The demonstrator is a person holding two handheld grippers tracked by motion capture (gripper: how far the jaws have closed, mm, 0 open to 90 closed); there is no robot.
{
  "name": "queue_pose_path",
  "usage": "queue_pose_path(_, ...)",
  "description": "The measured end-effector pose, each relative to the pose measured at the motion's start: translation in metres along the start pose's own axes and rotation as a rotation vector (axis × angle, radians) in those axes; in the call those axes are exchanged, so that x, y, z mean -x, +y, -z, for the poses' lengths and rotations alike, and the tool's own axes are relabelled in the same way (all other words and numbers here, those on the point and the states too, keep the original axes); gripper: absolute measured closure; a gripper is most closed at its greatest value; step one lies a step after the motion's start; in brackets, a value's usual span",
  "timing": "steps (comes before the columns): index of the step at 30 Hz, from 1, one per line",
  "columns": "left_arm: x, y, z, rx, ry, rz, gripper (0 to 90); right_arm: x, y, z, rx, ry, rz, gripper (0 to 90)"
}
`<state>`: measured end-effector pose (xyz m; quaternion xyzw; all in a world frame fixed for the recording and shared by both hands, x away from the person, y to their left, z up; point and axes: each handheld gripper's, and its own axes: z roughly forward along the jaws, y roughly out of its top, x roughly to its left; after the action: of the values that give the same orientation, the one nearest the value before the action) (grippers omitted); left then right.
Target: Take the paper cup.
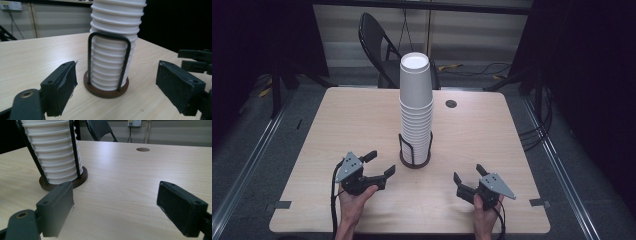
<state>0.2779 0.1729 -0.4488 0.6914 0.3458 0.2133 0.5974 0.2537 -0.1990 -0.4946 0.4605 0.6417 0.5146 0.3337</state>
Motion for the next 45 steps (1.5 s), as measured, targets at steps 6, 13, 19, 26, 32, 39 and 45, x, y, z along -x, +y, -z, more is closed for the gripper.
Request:
queue_pose_path(6, 0.004, 0.010, -0.001, 0.004, -0.033, -0.003, 16.2, -0.003, 0.000, 0.000, -0.012, -0.015, 0.013, 13.2)
queue_pose_path(13, 0.004, 0.023, -0.003, 0.014, -0.058, -0.039, 16.1, -0.001, 0.000, -0.001, -0.019, -0.009, 0.006, 13.2)
queue_pose_path(19, 0.004, 0.037, -0.002, 0.024, -0.059, -0.073, 17.7, -0.002, 0.001, -0.001, -0.023, -0.009, 0.009, 13.3)
queue_pose_path(26, 0.003, 0.059, -0.004, 0.032, -0.071, -0.107, 17.7, -0.002, 0.001, -0.002, -0.025, -0.010, 0.013, 13.3)
queue_pose_path(32, 0.003, 0.076, -0.005, 0.047, -0.093, -0.125, 17.6, -0.002, 0.001, -0.002, -0.025, -0.012, 0.010, 13.3)
queue_pose_path(39, 0.002, 0.093, -0.007, 0.056, -0.108, -0.130, 16.6, -0.002, 0.001, -0.002, -0.027, -0.011, 0.012, 13.3)
queue_pose_path(45, 0.001, 0.109, -0.008, 0.050, -0.126, -0.144, 18.0, -0.002, 0.001, -0.003, -0.030, -0.009, 0.010, 13.1)
